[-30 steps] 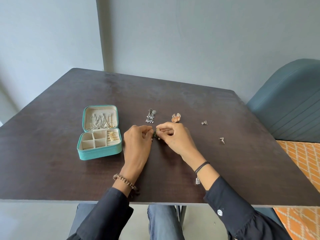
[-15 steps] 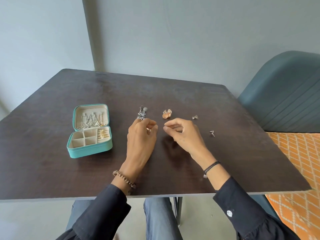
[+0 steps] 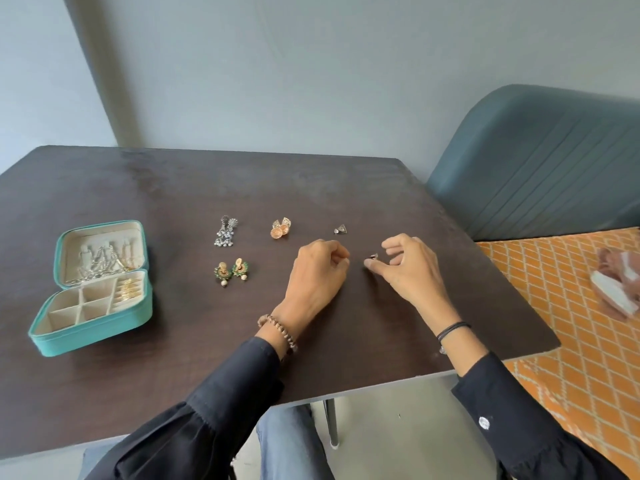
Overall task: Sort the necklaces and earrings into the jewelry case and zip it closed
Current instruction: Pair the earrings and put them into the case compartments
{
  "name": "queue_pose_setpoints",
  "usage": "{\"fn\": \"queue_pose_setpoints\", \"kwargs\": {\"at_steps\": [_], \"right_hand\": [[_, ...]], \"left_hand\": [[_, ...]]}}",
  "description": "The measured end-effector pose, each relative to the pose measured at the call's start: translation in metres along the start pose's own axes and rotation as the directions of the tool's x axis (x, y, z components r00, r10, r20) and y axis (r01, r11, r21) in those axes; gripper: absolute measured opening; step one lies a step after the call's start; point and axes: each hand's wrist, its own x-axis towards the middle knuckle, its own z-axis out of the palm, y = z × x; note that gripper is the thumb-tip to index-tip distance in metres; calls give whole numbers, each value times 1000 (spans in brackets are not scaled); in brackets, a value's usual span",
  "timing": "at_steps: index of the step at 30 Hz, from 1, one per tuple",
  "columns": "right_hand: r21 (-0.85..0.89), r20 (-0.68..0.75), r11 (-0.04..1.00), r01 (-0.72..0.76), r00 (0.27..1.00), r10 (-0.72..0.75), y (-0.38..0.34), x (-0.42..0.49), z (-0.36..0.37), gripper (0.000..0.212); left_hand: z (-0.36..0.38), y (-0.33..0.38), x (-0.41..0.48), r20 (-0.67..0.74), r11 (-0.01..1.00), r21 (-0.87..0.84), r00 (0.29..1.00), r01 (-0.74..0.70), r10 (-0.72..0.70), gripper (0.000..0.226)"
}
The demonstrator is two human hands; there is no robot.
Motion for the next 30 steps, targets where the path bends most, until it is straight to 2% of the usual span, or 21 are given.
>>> {"fn": "queue_pose_setpoints", "kwargs": {"at_steps": [2,6,10,13,16,19,23,30], "right_hand": [[-27,-17,1000,-10,1000,9,6,2,3,34],[-77,-64,995,69,995,-74,7,5,11,9],[-133,-66,984,117,990,-127,3,6,18,12],[-153,-52,984,91,994,-100,-3,5,19,13],[-34,-71,996,81,994,-83,-13,3,17,11],[102,-101,987,125,988,-115,-22,2,17,4],[247,-111,951,187,980,-164,-28,0,25,4],[318,-62,924,214,977,-205,-33,-5,32,16]], "left_hand": [[5,0,6,15,1000,-18,1000,-15,15,16],[8,-4,15,27,998,-64,999,-30,31,16],[4,-9,15,82,991,-134,996,-24,35,16],[-1,-12,13,130,961,-271,991,46,-11,13],[-4,-13,13,170,884,-453,984,121,-47,10],[-7,-13,13,208,817,-551,976,172,-66,14],[-9,-18,16,212,774,-608,976,176,-55,19],[-8,-25,19,142,708,-685,985,171,-101,26]]}}
